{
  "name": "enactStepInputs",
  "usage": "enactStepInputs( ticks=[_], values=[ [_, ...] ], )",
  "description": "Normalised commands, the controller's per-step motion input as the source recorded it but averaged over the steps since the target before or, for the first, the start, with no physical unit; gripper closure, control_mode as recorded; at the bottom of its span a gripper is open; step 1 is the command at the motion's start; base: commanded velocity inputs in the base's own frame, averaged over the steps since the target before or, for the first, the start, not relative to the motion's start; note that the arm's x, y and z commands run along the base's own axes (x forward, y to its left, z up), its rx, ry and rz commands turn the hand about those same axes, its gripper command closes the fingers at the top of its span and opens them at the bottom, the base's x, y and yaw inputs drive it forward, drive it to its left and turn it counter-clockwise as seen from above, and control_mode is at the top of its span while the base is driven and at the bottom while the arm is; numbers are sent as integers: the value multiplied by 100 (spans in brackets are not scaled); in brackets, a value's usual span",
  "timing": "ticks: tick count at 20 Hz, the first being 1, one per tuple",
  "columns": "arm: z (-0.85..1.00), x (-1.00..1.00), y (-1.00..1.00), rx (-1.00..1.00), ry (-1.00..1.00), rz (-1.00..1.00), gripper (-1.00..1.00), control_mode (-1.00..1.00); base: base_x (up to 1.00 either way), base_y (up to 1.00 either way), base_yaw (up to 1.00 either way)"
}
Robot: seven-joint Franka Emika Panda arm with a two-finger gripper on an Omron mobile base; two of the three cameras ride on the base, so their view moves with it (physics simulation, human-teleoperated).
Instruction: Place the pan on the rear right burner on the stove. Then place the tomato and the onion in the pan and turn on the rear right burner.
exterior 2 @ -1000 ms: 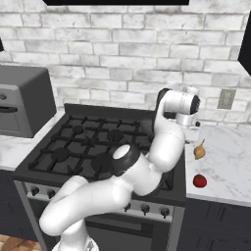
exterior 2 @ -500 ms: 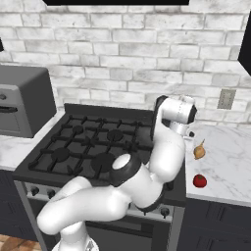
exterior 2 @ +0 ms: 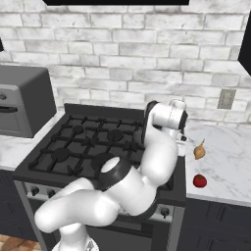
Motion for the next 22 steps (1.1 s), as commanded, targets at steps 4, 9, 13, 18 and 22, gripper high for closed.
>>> enactStepInputs(
  ticks=[4,9,13,18,22],
  values=[
    [0,11,3,-5,-1,-6,100,-100,0,0,0],
    [0,11,2,-6,0,-7,100,-100,0,0,0],
    [0,4,13,-5,0,-5,100,-100,0,0,0],
    [0,8,16,-4,-1,-2,100,-100,0,0,0],
    [0,15,15,-3,0,-1,100,-100,0,0,0]
  ],
)
